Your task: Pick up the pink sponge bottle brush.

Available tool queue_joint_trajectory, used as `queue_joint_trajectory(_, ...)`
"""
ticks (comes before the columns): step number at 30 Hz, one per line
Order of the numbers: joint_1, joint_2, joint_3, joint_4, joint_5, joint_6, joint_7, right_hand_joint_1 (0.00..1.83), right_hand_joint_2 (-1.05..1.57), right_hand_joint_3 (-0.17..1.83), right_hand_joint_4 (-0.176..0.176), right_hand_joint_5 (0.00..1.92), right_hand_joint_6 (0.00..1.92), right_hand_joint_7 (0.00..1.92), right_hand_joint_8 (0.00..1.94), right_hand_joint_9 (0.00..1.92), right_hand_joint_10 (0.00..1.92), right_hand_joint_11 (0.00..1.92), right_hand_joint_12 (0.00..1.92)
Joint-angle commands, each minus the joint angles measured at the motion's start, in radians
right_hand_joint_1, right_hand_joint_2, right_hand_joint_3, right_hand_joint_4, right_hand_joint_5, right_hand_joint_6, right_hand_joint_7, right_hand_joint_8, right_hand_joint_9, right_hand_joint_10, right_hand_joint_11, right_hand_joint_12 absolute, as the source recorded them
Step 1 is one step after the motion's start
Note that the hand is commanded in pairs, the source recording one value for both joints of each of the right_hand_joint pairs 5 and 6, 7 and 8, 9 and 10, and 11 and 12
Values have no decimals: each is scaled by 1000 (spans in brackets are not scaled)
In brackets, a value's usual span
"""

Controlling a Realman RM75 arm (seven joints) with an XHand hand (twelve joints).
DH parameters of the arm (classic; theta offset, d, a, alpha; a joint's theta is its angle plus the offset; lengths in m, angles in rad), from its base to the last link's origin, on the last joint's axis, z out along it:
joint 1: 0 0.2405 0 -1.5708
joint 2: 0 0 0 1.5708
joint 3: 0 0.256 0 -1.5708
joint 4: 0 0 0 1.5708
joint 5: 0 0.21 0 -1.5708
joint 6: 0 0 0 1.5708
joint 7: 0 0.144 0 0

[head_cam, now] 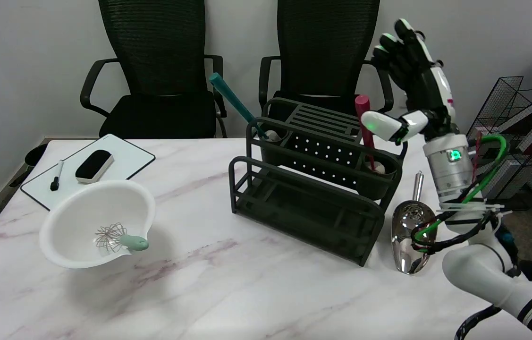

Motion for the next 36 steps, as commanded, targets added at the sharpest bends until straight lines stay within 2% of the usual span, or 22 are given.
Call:
queue_joint_trajectory(1,0,42,69,199,-110,-375,6,1110,-243,1001,0,115,115,294,294,425,425,397,397)
queue_joint_trajectory(7,-3,42,104,184,-110,-466,6,1118,-232,977,0,108,108,328,328,474,474,408,408)
queue_joint_trajectory(21,-16,40,110,100,-99,-462,6,1120,-211,970,0,174,174,374,374,496,496,434,434)
queue_joint_trajectory(29,-66,24,120,128,-98,-462,13,1120,-126,931,0,215,215,411,411,534,534,444,444)
queue_joint_trajectory(36,-104,9,123,133,-96,-446,13,1125,-79,974,0,255,255,454,454,574,574,470,470)
